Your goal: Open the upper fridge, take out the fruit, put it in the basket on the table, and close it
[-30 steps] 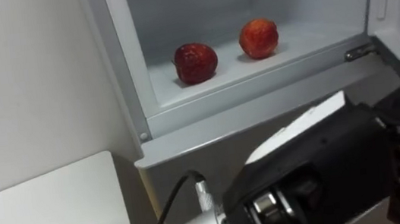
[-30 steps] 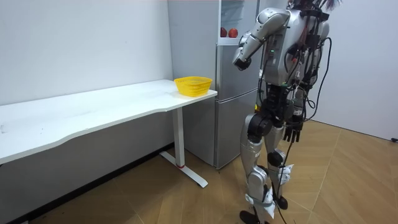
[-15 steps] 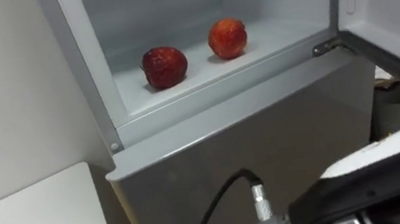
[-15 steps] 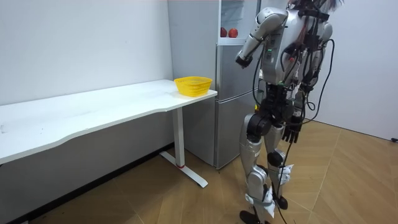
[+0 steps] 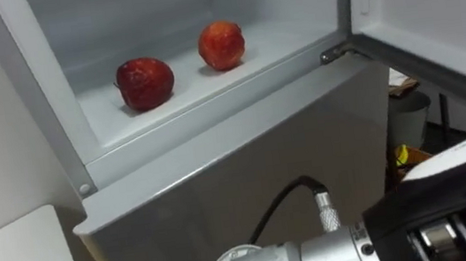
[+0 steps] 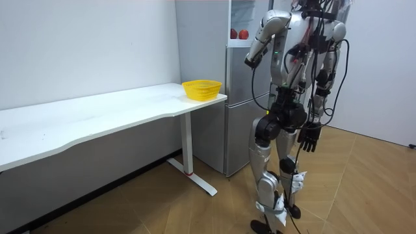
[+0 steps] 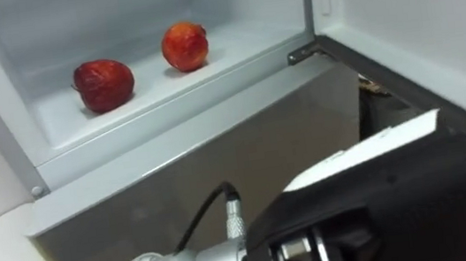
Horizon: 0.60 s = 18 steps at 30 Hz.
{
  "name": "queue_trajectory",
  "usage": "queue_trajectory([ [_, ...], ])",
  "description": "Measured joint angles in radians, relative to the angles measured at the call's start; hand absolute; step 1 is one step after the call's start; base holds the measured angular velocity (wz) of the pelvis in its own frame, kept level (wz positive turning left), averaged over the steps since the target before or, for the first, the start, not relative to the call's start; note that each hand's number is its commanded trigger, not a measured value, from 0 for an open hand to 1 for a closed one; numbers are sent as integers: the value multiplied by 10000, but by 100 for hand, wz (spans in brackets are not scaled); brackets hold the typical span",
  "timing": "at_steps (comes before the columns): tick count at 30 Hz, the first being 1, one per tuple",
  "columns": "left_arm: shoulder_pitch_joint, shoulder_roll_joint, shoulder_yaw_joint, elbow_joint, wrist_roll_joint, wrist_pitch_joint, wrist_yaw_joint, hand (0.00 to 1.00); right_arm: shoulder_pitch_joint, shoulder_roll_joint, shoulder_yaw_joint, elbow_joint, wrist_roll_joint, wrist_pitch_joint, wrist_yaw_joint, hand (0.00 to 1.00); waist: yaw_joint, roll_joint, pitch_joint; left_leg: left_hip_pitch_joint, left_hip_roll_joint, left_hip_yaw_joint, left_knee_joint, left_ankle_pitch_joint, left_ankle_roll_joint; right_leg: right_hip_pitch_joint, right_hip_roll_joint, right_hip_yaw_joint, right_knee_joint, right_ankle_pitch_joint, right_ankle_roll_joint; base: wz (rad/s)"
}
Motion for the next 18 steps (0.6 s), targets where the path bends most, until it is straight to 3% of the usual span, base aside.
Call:
queue_trajectory([
  [2, -1, 2, 46, -2, 417, -11, 44, 0, 10, -2, -5, 0, 93, 0, -60, 0, 66, -45, 65, 106, 8, -4, -85, 0, 0, 49, 20, 16, 2, 1, -3, -10],
  [6, 5, 157, 198, -27, 1015, -29, 196, 0, 39, -2, -20, 53, 101, -107, -141, 0, 220, -124, 120, 77, -14, -7, -144, -1, -2, 2, 13, 3, 0, 2, -4, 0],
  [9, 164, 242, 600, -285, 1272, -29, 232, 0, 149, -12, -31, 231, 91, -331, -222, 0, 707, -133, 126, 76, -28, -12, -152, -2, -3, 19, 3, -23, 5, 1, -5, 1],
  [12, 599, 523, 1482, -1189, 1632, -320, 387, 0, 261, -11, -43, 266, -6, -447, -219, 0, 1218, -134, 119, 85, -20, -222, -151, -1, -3, 39, 7, -157, 17, 1, -8, 14],
  [15, 1383, 558, 2097, -2006, 2362, -743, 909, 0, 292, 49, -49, 403, -146, -614, -278, 0, 1681, -241, 107, 85, -26, -642, -162, 0, -6, 191, -29, -535, -2, 0, -10, 33],
  [18, 2177, 686, 2885, -2347, 2950, -982, 1474, 0, 410, 76, -64, 426, -408, -769, -323, 0, 2266, -382, 68, 125, -24, -759, -148, 2, -7, 337, -48, -788, -13, -10, -20, 29],
])
